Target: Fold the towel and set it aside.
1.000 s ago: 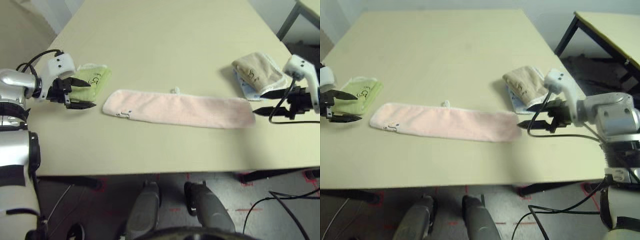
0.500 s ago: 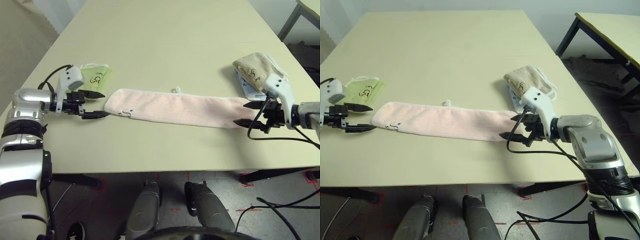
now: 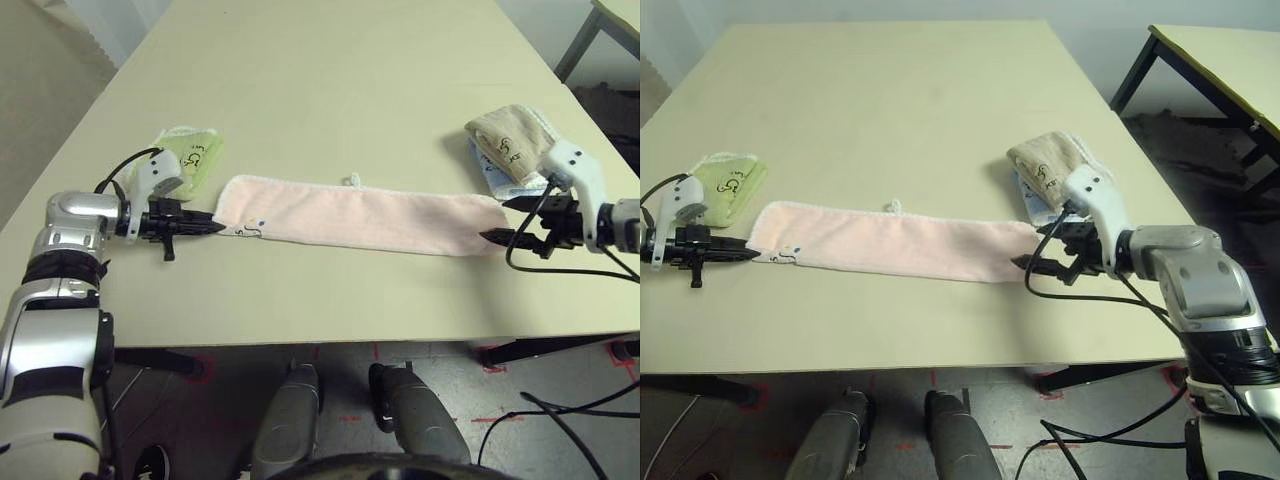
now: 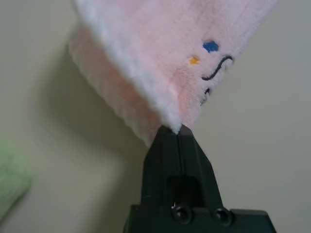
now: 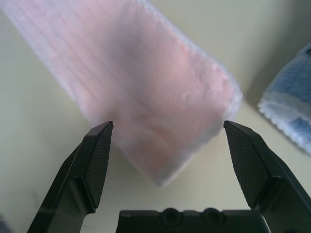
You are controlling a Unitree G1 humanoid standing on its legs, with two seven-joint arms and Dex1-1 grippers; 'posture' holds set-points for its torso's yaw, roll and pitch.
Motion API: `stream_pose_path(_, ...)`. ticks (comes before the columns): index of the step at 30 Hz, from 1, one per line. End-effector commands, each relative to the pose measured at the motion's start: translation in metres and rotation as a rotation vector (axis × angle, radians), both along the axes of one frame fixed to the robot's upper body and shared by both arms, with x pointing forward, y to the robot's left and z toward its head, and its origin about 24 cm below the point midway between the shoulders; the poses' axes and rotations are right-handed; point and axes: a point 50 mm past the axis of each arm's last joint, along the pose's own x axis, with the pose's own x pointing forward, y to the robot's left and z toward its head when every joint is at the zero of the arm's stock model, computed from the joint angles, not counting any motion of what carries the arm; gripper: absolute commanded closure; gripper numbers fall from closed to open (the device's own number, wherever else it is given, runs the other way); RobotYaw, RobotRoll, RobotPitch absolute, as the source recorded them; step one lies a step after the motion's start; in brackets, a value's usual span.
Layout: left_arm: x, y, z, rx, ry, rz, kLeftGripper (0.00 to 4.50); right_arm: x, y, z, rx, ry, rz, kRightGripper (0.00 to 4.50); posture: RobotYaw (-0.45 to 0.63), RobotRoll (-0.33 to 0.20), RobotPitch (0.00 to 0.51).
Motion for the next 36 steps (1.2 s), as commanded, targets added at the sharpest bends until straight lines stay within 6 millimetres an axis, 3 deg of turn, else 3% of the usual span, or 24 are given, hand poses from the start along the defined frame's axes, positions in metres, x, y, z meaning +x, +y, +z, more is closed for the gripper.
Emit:
stream_pose_path(1,-0.008,0.006,0.003,-0.002,0.022,-0.012,4.47,-0.002,-0.004,0.002,0.021,0.109,-0.054,0.0,0.0,0.0,0.173)
stream_pose_path(9,-0.015,0.005,0.004,0.003,0.021,-0.021,4.47,0.007,-0.002,0.006,0.174,0.398,-0.248,0.0,0.03,0.0,0.177)
stream_pose_path(12,-0.014,0.001,0.004,-0.011,0.023,-0.028,3.83,0.013,0.0,0.005,0.232,0.472,-0.294,0.0,0.03,0.0,0.174)
stream_pose_path(16,-0.013,0.001,0.015,-0.007,-0.004,-0.053,2.5,0.023,0.001,0.004,0.26,0.517,-0.355,0.0,0.03,0.0,0.172)
stream_pose_path(23,-0.03,0.032,0.044,0.058,-0.062,0.0,0.08,0.039,-0.012,0.001,0.291,0.525,-0.492,0.0,0.06,0.0,0.164)
stream_pose_path(28,-0.036,0.045,0.058,0.076,-0.117,0.033,0.04,0.046,-0.015,-0.003,0.31,0.54,-0.536,0.0,0.08,0.0,0.158)
stream_pose_path(36,-0.024,0.027,0.071,-0.074,-0.214,-0.026,0.04,0.053,0.007,-0.01,0.425,0.661,-0.511,0.0,0.1,0.0,0.153)
